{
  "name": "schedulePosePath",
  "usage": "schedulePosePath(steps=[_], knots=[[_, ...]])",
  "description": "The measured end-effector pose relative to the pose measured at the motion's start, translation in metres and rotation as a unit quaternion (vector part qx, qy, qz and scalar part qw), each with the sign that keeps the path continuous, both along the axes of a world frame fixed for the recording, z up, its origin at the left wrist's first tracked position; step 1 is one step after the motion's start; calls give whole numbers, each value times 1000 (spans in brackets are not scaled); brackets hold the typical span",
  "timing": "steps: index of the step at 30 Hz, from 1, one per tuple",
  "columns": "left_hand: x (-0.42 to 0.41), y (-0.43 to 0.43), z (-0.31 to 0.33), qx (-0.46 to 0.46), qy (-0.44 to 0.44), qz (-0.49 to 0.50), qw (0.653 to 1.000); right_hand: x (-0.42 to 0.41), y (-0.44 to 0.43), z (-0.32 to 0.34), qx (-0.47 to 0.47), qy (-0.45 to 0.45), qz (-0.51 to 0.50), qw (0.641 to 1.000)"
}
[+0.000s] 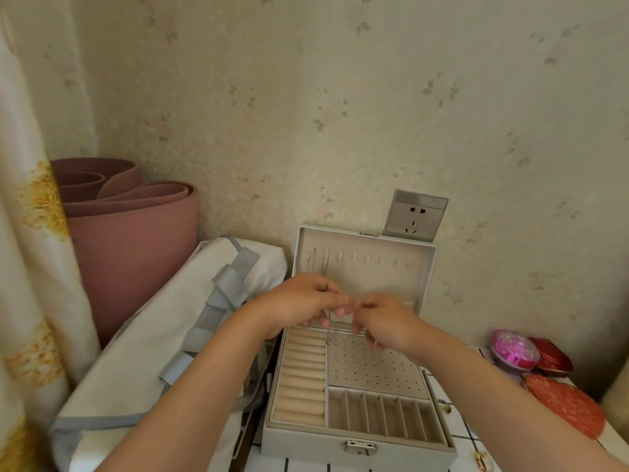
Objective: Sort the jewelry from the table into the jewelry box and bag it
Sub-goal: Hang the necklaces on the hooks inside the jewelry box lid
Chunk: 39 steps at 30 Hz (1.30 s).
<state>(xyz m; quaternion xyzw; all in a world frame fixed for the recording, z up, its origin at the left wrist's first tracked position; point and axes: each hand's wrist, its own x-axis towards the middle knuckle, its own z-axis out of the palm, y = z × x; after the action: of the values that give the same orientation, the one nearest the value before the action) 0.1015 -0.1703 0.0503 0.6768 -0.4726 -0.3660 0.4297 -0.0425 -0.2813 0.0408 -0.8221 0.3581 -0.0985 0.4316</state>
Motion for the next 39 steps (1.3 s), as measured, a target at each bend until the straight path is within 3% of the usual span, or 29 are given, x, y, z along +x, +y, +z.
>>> schedulePosePath(steps=[5, 10, 12, 17, 20, 22, 29, 39], knots=[[2, 1, 3, 15, -13, -3, 1000, 3, 18, -14, 40, -25, 82, 995], [4, -2, 2, -29, -36, 9, 999, 11, 12, -11, 25, -88, 38, 995], [6, -4, -2, -62, -102, 39, 992, 11, 8, -4, 5, -92, 25, 995], [12, -11, -18, -116, -333, 57, 934, 15, -3, 21, -89, -127, -8, 988], [13, -14, -31, -97, -494, 38, 863, 21, -11, 31, -114, -143, -25, 983], [10, -15, -38, -89, -553, 38, 828, 26, -16, 34, -133, -136, -27, 981], [3, -14, -40, -102, -579, 65, 806, 40, -26, 22, -221, -83, 8, 972], [6, -14, -37, -87, -557, 64, 823, 38, -24, -6, -346, 41, 49, 936]])
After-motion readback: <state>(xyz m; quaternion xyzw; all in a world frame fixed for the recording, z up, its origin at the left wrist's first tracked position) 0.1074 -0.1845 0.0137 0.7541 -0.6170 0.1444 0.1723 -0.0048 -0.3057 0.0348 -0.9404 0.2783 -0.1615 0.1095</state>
